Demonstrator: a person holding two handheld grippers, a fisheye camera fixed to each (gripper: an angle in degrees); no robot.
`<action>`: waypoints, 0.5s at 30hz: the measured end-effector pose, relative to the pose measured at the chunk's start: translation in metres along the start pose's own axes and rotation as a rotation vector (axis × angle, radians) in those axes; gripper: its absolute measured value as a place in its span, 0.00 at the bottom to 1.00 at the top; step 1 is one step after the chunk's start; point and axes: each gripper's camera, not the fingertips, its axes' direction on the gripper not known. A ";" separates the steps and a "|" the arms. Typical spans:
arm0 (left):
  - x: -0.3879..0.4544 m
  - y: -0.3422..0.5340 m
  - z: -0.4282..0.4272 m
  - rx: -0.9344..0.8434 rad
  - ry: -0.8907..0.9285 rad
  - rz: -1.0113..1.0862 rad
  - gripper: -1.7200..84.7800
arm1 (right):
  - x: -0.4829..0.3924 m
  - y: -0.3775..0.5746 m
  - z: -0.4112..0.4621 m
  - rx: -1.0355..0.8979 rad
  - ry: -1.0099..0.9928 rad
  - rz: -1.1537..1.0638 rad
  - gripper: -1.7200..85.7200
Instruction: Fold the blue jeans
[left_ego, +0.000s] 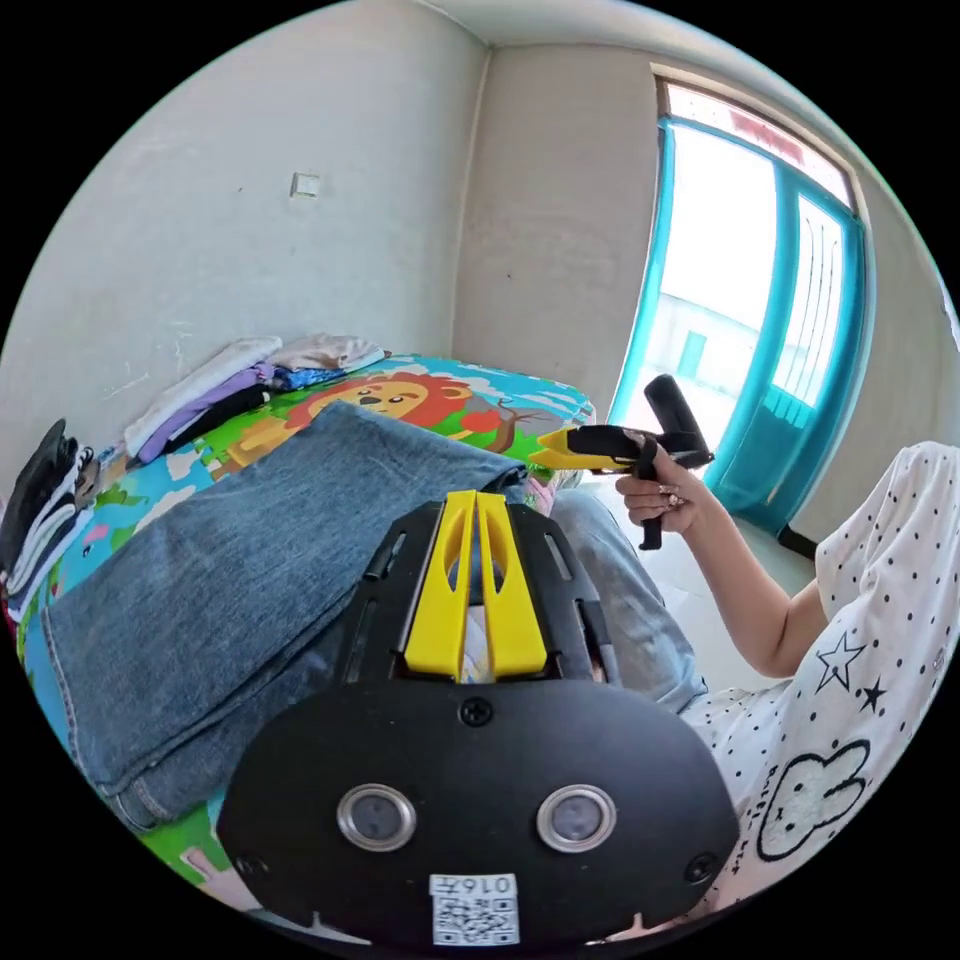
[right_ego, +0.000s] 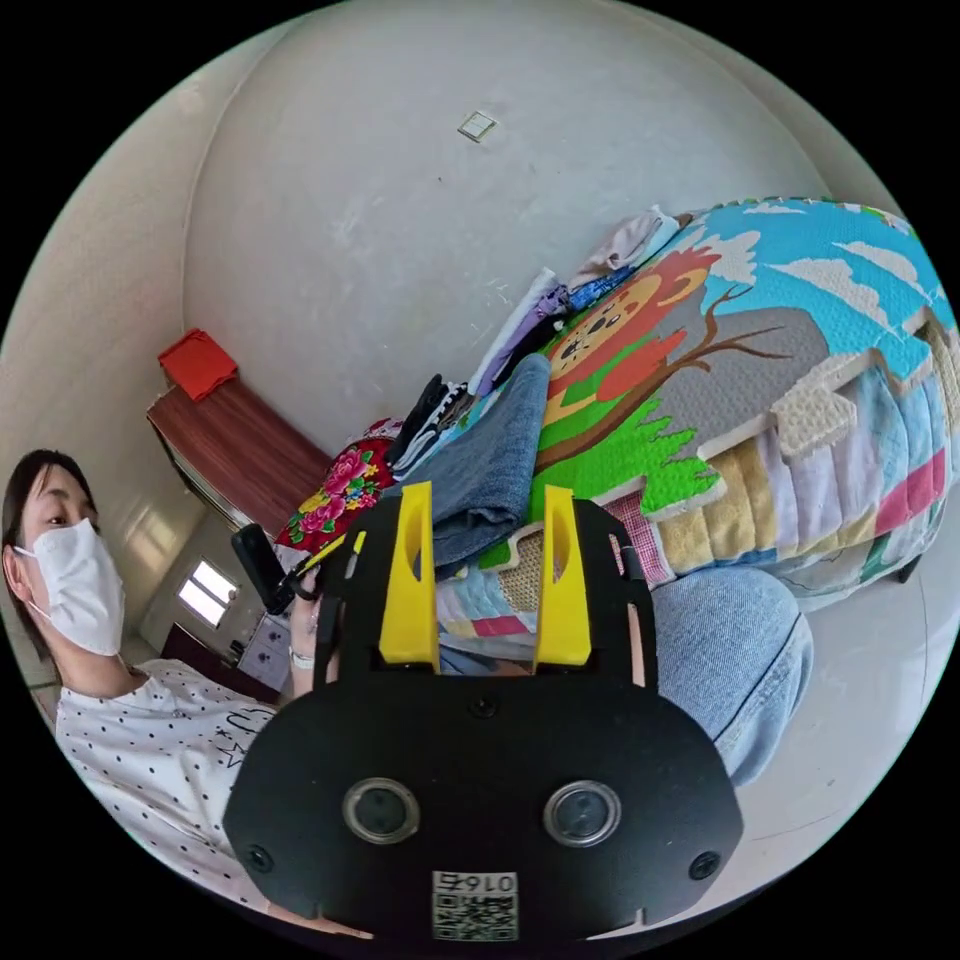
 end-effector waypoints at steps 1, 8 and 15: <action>0.005 -0.008 0.003 -0.001 -0.007 0.012 0.01 | -0.012 0.005 0.001 -0.009 0.053 -0.080 0.18; 0.040 -0.084 0.020 -0.001 0.053 0.016 0.01 | -0.072 0.032 0.032 -0.098 0.349 -0.375 0.16; 0.066 -0.138 0.020 -0.012 0.032 0.008 0.01 | -0.106 0.055 0.047 -0.043 0.624 -0.537 0.15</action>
